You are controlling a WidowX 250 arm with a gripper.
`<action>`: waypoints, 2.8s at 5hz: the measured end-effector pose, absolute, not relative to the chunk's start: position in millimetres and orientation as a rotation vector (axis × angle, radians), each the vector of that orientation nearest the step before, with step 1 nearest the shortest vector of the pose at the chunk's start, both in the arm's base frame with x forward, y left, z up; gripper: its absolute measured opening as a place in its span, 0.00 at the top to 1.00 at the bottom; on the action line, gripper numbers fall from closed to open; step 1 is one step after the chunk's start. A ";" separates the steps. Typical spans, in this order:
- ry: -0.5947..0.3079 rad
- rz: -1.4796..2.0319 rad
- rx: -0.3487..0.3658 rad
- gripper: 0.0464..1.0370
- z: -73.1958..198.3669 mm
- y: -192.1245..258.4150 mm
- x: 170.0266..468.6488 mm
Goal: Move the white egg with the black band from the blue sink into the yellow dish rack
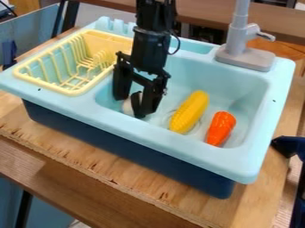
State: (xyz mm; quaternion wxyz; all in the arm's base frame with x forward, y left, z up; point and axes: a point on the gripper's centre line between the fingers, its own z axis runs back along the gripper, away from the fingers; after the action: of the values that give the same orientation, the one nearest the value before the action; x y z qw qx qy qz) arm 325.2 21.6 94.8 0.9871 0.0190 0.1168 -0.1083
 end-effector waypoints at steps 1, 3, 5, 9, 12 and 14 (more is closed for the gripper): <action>0.214 -0.203 -0.004 0.04 91.7 17.5 335.7; 0.229 -0.215 0.009 0.37 89.0 15.6 338.3; 0.252 -0.332 0.162 0.74 126.5 -8.9 328.3; 0.156 0.027 0.177 1.00 241.6 70.3 276.3; 0.194 0.159 0.046 1.00 201.3 113.2 269.1; 0.180 0.176 -0.047 1.00 177.9 131.5 284.7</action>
State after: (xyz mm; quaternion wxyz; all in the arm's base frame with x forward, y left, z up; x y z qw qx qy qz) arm 284.7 131.5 177.9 0.9918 -0.0234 0.0900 0.0880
